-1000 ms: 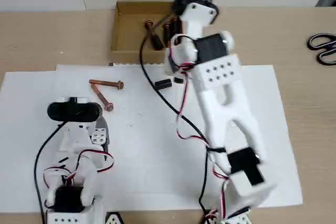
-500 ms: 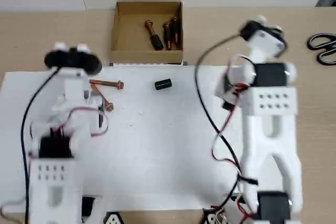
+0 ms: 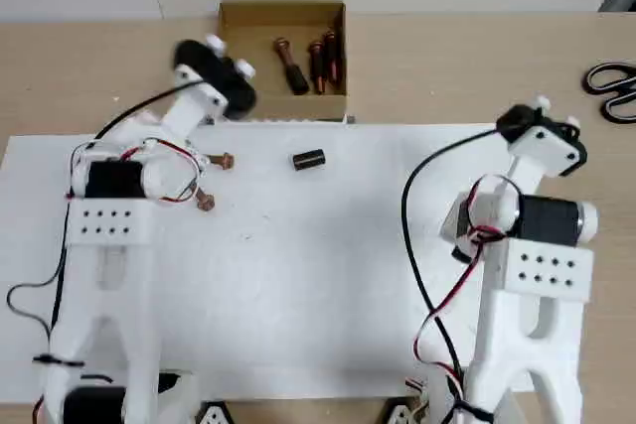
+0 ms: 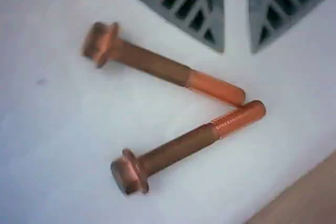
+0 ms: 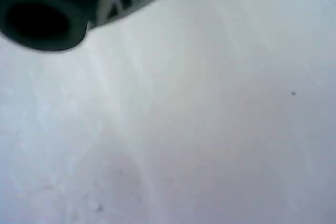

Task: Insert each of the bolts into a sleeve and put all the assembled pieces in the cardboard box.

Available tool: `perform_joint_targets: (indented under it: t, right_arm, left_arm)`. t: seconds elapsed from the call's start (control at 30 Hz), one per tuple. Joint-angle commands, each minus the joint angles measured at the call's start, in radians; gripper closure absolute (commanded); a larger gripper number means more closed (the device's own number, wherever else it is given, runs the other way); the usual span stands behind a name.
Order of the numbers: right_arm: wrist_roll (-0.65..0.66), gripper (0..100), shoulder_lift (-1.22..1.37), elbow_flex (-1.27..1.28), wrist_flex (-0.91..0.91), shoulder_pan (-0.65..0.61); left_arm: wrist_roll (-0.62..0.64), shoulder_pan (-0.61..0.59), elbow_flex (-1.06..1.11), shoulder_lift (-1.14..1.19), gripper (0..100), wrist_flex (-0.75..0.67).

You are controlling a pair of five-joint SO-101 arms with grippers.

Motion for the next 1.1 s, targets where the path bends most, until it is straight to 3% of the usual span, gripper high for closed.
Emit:
perform_joint_targets:
  t: [0.0,0.13,0.27,0.4,0.73,1.07]
  right_arm:
    - [0.012,99.5,-0.065,0.06,-0.041,0.007]
    - [0.012,99.5,-0.097,0.135,-0.07,0.007]
    - [0.009,99.5,-0.128,0.201,-0.105,0.008]
    - [0.009,99.5,-0.139,0.255,-0.151,0.008]
    - [0.012,99.5,-0.136,0.344,-0.231,0.005]
    - [0.012,99.5,-0.136,0.344,-0.245,0.007]
  left_arm:
    - [-0.319,-0.006,-0.048,0.046,97,-0.017]
    - [-0.572,-0.006,-0.048,0.1,97,-0.064]
    - [-0.686,-0.002,-0.048,0.19,97,-0.132]
    - [-0.707,0.0,-0.061,0.316,96,-0.201]
    - [-0.707,0.005,-0.292,0.611,92,-0.199]
    - [-0.707,0.046,-0.338,0.701,92,-0.203]
